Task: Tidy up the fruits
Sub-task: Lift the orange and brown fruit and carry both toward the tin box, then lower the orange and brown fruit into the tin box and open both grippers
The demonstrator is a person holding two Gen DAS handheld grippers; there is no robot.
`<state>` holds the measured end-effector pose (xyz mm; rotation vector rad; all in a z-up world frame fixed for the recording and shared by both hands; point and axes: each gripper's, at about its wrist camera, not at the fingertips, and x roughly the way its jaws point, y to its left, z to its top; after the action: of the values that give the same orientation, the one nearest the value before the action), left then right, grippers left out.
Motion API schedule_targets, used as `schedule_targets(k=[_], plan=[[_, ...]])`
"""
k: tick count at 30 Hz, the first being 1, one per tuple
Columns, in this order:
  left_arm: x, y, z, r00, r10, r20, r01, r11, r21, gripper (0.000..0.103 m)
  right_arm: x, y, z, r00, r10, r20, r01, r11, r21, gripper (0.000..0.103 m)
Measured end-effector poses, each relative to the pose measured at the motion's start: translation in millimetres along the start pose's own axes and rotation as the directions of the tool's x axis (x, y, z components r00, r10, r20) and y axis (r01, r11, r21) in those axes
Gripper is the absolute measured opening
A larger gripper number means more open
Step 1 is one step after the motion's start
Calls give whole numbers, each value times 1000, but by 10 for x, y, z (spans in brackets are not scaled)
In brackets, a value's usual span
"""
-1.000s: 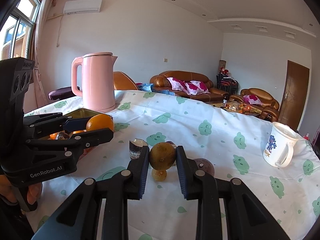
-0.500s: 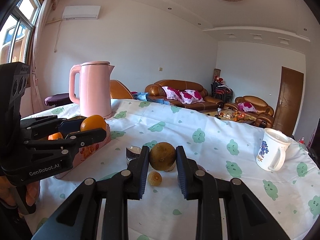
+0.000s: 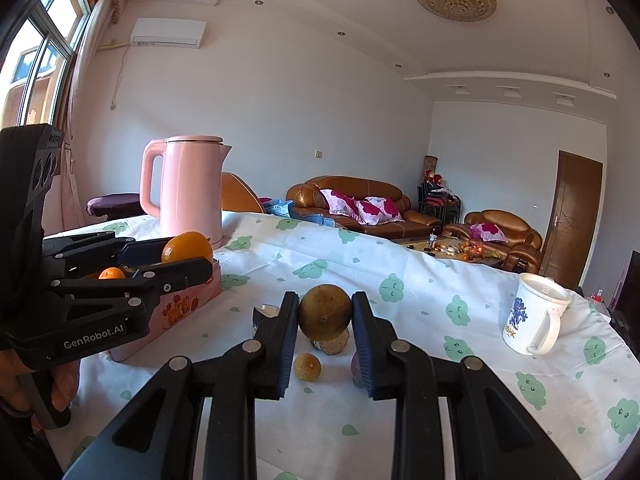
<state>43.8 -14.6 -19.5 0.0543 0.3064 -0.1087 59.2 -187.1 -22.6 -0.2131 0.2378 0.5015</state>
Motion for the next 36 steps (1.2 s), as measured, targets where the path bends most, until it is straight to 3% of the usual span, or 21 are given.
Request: schedule_targets(k=[7,15,28,36], plan=[[-40,22,-4,998,56,-2,-56,998,27,38,86,93,39,999,31,-19,-31,999,-12,28],[-41,414,-10,992,116,-54,-119,992,-42,38,278,345,233,991,125,-38,-126,992,-18,29],[46,1184,-92,955,223,-194,-249,960,-125,38,681,960,407,967,239,-91,-247,965,-87,29],[73,1468,-162,938,233,-256,-279,947,-158,38,868,1265,440,944,301,-135,-316,943,-105,29]])
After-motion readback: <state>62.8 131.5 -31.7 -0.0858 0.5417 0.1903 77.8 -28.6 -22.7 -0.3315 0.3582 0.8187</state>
